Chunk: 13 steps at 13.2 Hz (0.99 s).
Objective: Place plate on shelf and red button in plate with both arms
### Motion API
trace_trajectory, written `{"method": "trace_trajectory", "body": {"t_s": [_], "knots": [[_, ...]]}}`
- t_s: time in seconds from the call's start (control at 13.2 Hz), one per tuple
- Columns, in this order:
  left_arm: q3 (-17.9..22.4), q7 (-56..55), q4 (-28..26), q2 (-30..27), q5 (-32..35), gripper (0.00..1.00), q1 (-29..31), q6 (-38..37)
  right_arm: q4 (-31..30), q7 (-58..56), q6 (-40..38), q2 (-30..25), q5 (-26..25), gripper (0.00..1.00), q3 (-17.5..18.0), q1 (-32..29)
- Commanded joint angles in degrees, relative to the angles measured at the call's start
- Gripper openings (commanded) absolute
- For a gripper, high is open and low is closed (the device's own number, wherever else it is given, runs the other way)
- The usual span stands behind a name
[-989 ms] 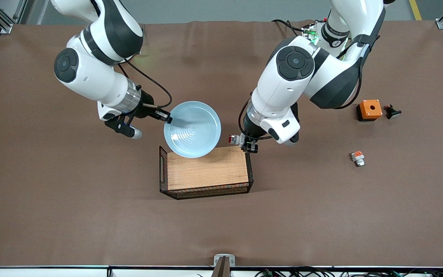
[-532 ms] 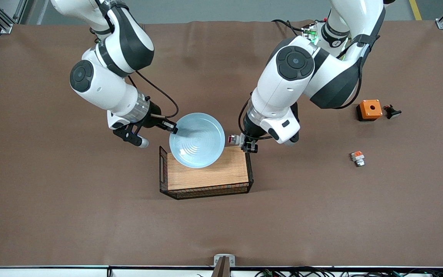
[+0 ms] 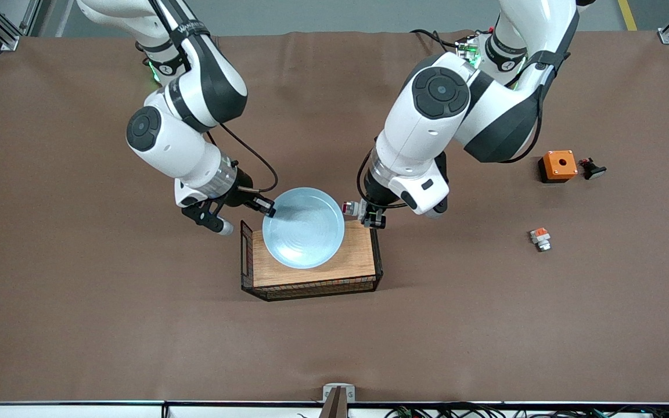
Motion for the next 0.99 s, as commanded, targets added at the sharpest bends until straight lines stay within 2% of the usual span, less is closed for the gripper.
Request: {"method": "trace_trajectory", "body": {"t_s": [0.0,0.91], "knots": [[0.3,0.3,0.4,0.1,1.1,0.0,-0.7,0.2,0.1,1.2,2.1,1.0,-0.7,0.0,-0.6,0.9],[0.8,0.2,0.5,2.5,1.2,0.0,-2.4,5.0,0.3,1.2,9.6,5.7,-1.3,0.01,-0.6,1.8]]}}
